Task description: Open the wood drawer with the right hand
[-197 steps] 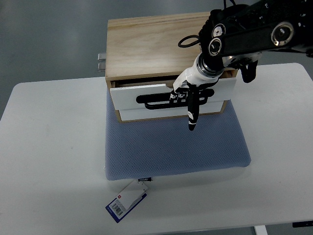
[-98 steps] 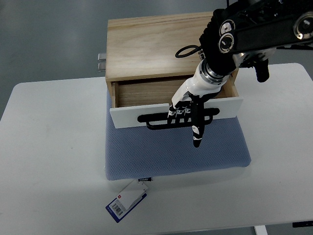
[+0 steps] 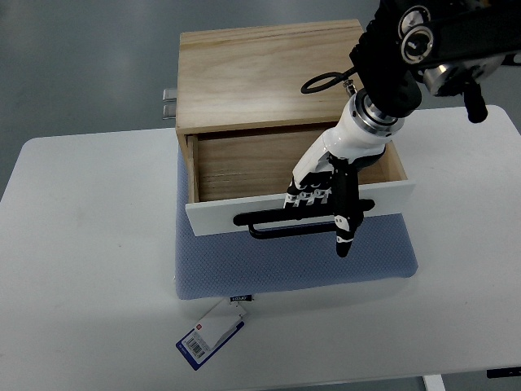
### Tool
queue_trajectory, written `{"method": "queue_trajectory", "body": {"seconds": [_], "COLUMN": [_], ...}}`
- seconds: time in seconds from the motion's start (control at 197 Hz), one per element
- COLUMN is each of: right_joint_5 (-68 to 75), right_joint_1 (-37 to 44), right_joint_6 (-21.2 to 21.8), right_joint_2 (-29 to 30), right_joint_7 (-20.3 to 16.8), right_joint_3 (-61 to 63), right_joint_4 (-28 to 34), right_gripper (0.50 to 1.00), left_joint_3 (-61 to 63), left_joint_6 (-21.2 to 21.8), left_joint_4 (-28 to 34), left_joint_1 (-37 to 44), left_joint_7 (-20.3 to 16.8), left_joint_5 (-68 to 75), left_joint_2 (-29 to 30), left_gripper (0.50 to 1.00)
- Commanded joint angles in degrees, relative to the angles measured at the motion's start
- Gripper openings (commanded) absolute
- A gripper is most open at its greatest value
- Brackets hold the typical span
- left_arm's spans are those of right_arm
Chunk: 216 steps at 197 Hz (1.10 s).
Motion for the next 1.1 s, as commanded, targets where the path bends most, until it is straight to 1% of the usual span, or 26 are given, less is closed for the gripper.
{"method": "queue_trajectory", "body": {"seconds": [0.0, 0.102, 0.153, 0.158, 0.27, 0.32, 0.326, 0.346, 0.397, 0.402, 0.443, 0.463, 0.514, 0.519, 0.529, 0.57, 0.621, 0.626, 0.656, 0.702, 0.707, 0.799, 0.865, 0.916, 0.921, 1.094], "right_joint_5": [0.0, 0.0, 0.0, -0.1, -0.4, -0.4, -0.1, -0.1, -0.1, -0.1, -0.8, -0.8, -0.8, -0.9, -0.9, -0.8, -0.8, -0.8, -0.8, -0.8, -0.8, 0.0, 0.0, 0.0, 0.1, 0.1], "right_joint_1": [1.4, 3.3, 3.3, 3.3, 1.4, 1.4, -2.0, -4.0, -4.0, -9.6, -14.7, -17.6, -17.7, -24.9, -26.2, -31.3, -31.3, -37.3, -41.3, -41.3, -46.4, -55.0, -62.7, -62.7, -67.8, -79.0], "right_joint_6": [0.0, 0.0, 0.0, 0.0, 0.0, 0.0, 0.0, 0.0, 0.0, -0.6, -2.4, -3.4, -3.4, -6.0, -6.4, -8.3, -8.3, -10.1, -11.1, -11.1, -12.2, -15.2, -18.0, -18.0, -19.5, -20.4], "right_joint_2": [-1.7, -6.2, -6.2, -9.0, -14.8, -14.8, -16.8, -17.6, -17.6, -19.3, -19.9, -19.9, -19.9, -19.8, -19.7, -19.5, -19.5, -19.1, -18.8, -18.8, -18.0, -15.5, -12.7, -12.7, -10.5, -2.7], "right_joint_7": [0.0, -0.1, -0.1, -0.1, 0.0, 0.0, 0.2, 0.5, 0.5, 1.7, 2.7, 3.0, 3.0, 3.5, 3.6, 3.9, 3.9, 4.3, 4.7, 4.7, 5.2, 7.4, 11.4, 11.5, 15.0, 25.0], "right_joint_3": [0.1, 0.9, 0.9, 2.4, 6.8, 6.8, 9.6, 11.4, 11.4, 17.1, 22.3, 25.0, 25.0, 32.3, 34.1, 40.1, 40.1, 48.1, 53.0, 53.0, 59.7, 72.1, 82.3, 82.3, 88.5, 102.7], "right_joint_4": [0.0, -1.4, -1.4, -3.9, -13.6, -13.6, -19.3, -21.9, -22.0, -28.6, -33.8, -36.2, -36.2, -42.4, -43.5, -47.4, -47.4, -51.3, -52.9, -52.9, -54.4, -55.9, -56.1, -56.1, -56.1, -58.3], "right_gripper": [0.938, 0.94, 0.94, 0.94, 0.94, 0.94, 0.94, 0.94, 0.94, 0.94, 0.942, 0.942, 0.942, 0.942, 0.944, 0.944, 0.944, 0.944, 0.944, 0.944, 0.944, 0.944, 0.944, 0.944, 0.944, 0.944], "left_joint_3": [0.1, 0.1, 0.1, 0.1, 0.1, 0.1, 0.1, 0.1, 0.1, 0.0, 0.0, 0.0, 0.0, 0.0, 0.0, -0.1, -0.1, 0.0, 0.0, 0.0, 0.0, 0.0, 0.0, 0.0, 0.0, 0.0], "left_joint_6": [0.0, 0.0, 0.0, 0.0, 0.0, 0.0, 0.0, 0.0, 0.0, 0.0, 0.0, 0.0, 0.0, 0.0, 0.0, 0.0, 0.0, 0.0, 0.0, 0.0, 0.0, 0.0, 0.0, 0.0, 0.0, 0.0], "left_joint_4": [-0.1, -0.1, -0.1, -0.1, -0.1, -0.1, -0.2, -0.2, -0.2, -0.3, -0.4, -0.4, -0.4, -0.3, -0.3, -0.2, -0.2, -0.1, -0.1, -0.1, -0.1, -0.2, -0.3, -0.3, -0.3, -0.1], "left_joint_1": [-0.1, 0.0, 0.0, 0.0, 0.0, 0.0, 0.0, 0.0, 0.0, 0.0, -0.1, 0.0, 0.0, 0.0, 0.0, 0.0, 0.0, 0.0, 0.0, 0.0, 0.0, 0.0, 0.0, 0.0, -0.1, 0.0], "left_joint_7": [0.0, 0.0, 0.0, 0.0, 0.0, 0.0, 0.0, 0.0, 0.0, 0.0, 0.0, 0.1, 0.1, 0.1, 0.0, 0.1, 0.1, 0.1, 0.0, 0.0, 0.1, 0.0, 0.1, 0.1, 0.1, 0.1], "left_joint_5": [0.0, 0.0, 0.0, 0.0, 0.0, 0.0, 0.0, 0.0, 0.0, 0.1, 0.1, 0.1, 0.1, 0.1, 0.1, 0.0, 0.0, 0.0, 0.0, 0.0, 0.0, 0.0, 0.1, 0.1, 0.1, 0.0], "left_joint_2": [0.0, 0.0, 0.0, 0.0, 0.0, 0.0, 0.0, 0.0, 0.0, 0.0, 0.0, 0.0, 0.0, 0.0, 0.0, 0.0, 0.0, 0.0, 0.0, 0.0, 0.0, 0.0, 0.0, 0.0, 0.0, 0.0], "left_gripper": [1.0, 1.0, 1.0, 1.0, 1.0, 1.0, 1.0, 1.0, 1.0, 1.0, 1.0, 1.0, 1.0, 1.0, 1.0, 1.0, 1.0, 1.0, 1.0, 1.0, 1.0, 1.0, 1.0, 1.0, 1.0, 1.0]}}
